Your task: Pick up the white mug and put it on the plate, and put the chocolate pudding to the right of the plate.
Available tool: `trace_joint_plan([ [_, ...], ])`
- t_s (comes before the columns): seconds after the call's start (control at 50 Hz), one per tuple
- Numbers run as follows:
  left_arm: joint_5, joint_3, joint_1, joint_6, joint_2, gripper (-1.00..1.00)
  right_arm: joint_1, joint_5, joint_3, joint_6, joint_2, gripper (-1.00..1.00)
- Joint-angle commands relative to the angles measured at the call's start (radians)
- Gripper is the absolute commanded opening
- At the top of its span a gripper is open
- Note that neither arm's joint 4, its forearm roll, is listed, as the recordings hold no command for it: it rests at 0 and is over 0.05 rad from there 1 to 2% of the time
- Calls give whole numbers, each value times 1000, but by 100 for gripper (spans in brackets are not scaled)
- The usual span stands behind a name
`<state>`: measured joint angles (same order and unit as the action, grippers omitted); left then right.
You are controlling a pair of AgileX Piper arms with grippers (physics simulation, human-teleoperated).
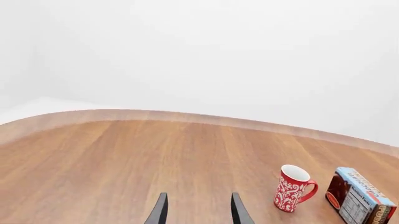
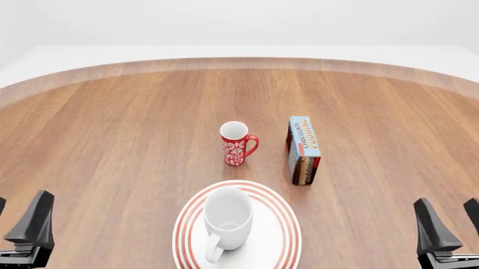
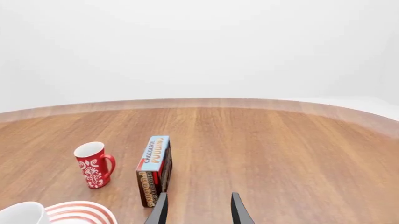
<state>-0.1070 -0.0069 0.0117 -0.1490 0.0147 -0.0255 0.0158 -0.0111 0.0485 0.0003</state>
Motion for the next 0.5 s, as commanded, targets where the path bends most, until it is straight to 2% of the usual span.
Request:
trace_joint_plan([
  [0.02,0,1,11,-12,-14,100,4,-2,0,-3,0,100],
  [0.5,-1,1,6,-11,-14,100,30,-20,-17,-38,5,100],
])
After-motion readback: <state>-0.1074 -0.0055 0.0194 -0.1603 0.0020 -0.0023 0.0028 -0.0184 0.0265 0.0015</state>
